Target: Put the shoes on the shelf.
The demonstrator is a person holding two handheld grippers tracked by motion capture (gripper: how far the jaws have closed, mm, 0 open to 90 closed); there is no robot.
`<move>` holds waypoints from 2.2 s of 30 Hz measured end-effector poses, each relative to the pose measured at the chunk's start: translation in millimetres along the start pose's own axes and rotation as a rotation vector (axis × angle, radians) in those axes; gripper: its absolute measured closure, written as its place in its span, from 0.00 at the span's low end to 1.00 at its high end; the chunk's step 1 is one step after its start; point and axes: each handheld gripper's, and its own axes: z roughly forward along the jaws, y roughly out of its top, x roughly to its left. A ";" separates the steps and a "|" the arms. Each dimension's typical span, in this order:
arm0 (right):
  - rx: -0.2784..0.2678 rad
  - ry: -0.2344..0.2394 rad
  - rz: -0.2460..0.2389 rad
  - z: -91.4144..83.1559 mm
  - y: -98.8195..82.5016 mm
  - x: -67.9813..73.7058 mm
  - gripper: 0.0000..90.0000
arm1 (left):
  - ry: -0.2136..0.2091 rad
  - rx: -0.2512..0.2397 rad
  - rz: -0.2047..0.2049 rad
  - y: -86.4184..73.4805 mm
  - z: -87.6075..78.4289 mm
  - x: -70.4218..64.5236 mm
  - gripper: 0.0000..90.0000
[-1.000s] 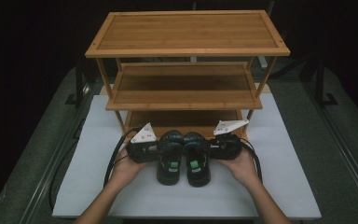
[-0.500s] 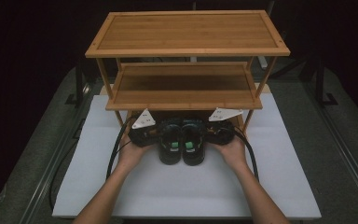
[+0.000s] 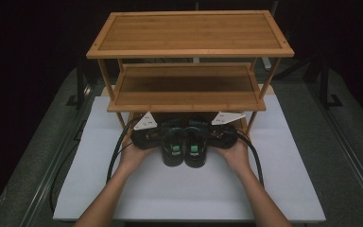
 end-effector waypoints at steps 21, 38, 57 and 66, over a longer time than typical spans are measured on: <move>0.017 -0.090 0.056 -50.4 -22.4 29.7 0.34 | 0.008 0.068 -0.071 -20.9 -50.4 -33.1 0.17; 0.173 -0.103 0.081 -30.7 -53.3 41.2 0.17 | 0.053 0.201 -0.056 -49.6 -20.2 -42.0 0.01; 0.215 -0.111 0.023 6.0 -50.0 54.2 0.15 | 0.032 0.257 -0.016 -44.7 12.9 -40.2 0.01; 0.182 -0.094 0.041 5.2 -45.8 46.9 0.18 | 0.001 0.170 -0.021 -41.6 6.7 -30.7 0.12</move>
